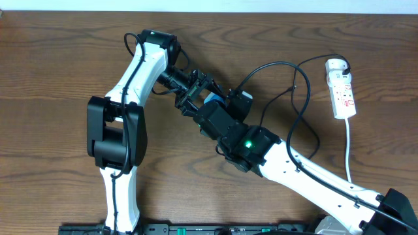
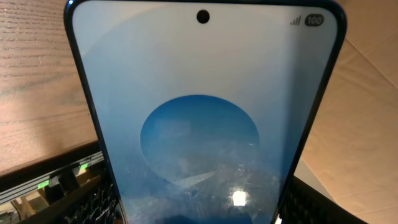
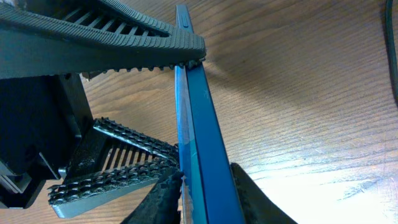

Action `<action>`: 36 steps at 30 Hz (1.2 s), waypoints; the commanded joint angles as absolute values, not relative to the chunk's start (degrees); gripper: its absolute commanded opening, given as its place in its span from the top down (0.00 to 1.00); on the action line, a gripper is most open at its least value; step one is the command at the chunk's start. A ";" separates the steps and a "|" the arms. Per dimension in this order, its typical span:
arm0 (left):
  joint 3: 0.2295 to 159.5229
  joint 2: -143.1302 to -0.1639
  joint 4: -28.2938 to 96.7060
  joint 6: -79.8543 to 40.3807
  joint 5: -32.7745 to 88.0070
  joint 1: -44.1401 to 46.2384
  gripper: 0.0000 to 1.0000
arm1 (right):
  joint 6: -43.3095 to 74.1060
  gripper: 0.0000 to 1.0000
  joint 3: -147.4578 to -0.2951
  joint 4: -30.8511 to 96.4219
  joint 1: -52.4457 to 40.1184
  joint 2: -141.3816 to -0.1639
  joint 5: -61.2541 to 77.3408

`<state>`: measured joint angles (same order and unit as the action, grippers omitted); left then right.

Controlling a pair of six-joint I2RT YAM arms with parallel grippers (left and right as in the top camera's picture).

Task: Plug charger to phone and switch on socket
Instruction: 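Close the right gripper on the phone's side edge, then open the left gripper, release the phone, and pull the left arm back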

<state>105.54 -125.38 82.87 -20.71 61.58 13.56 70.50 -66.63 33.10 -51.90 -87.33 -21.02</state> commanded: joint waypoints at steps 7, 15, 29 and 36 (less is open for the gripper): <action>106.08 -124.40 83.29 -19.70 63.86 13.30 0.24 | 70.85 0.89 -67.72 32.95 -52.29 -87.44 -22.55; 106.08 -124.40 83.31 -19.70 63.86 13.32 0.24 | 70.85 0.98 -67.72 32.95 -52.23 -87.44 -22.57; 106.10 -124.40 81.34 -16.08 63.83 10.15 0.07 | 69.58 0.99 -67.72 32.95 -51.66 -84.16 -26.87; 106.10 -122.89 81.34 -15.00 59.24 2.52 0.07 | 69.56 0.99 -67.72 34.54 -50.87 -80.95 -26.44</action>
<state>105.54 -125.36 80.82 -16.49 62.30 5.87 70.11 -66.81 34.13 -51.33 -84.01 -23.46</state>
